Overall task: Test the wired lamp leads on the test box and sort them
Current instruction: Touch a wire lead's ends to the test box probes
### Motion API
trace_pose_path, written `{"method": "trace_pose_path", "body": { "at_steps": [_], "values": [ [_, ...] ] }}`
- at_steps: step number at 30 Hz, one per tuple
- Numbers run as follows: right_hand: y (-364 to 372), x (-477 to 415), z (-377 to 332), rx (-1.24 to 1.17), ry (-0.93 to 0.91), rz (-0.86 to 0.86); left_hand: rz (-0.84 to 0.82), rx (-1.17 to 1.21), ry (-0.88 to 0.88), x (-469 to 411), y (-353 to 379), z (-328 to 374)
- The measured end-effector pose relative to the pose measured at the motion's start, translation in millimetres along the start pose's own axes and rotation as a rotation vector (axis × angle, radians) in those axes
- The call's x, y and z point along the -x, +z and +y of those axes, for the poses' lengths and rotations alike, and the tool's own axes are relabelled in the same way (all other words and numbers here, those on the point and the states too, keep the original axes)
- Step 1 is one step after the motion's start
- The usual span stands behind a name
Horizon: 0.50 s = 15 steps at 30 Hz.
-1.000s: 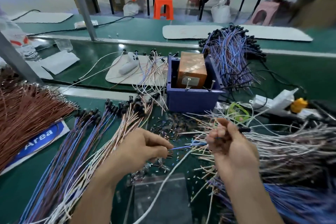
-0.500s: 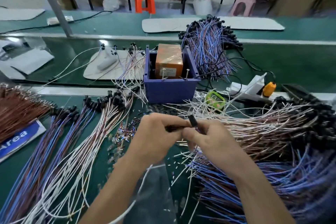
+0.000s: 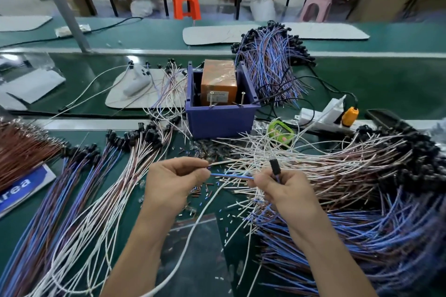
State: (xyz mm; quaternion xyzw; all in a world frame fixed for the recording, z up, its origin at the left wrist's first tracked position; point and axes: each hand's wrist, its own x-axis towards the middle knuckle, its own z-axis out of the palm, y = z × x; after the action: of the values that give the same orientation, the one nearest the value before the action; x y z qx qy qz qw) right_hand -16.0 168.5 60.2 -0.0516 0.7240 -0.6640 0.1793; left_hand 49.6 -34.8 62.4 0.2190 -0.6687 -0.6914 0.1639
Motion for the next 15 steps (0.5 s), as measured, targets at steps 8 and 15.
{"method": "trace_pose_path", "body": {
  "at_steps": [8,15],
  "values": [
    [5,2,3,-0.026,0.011,0.071,0.274,0.324,-0.194,-8,3,-19],
    [-3,-6,-5,-0.157,-0.005,0.123,0.008,-0.129,-0.107,-2,7,0]
  ]
}}
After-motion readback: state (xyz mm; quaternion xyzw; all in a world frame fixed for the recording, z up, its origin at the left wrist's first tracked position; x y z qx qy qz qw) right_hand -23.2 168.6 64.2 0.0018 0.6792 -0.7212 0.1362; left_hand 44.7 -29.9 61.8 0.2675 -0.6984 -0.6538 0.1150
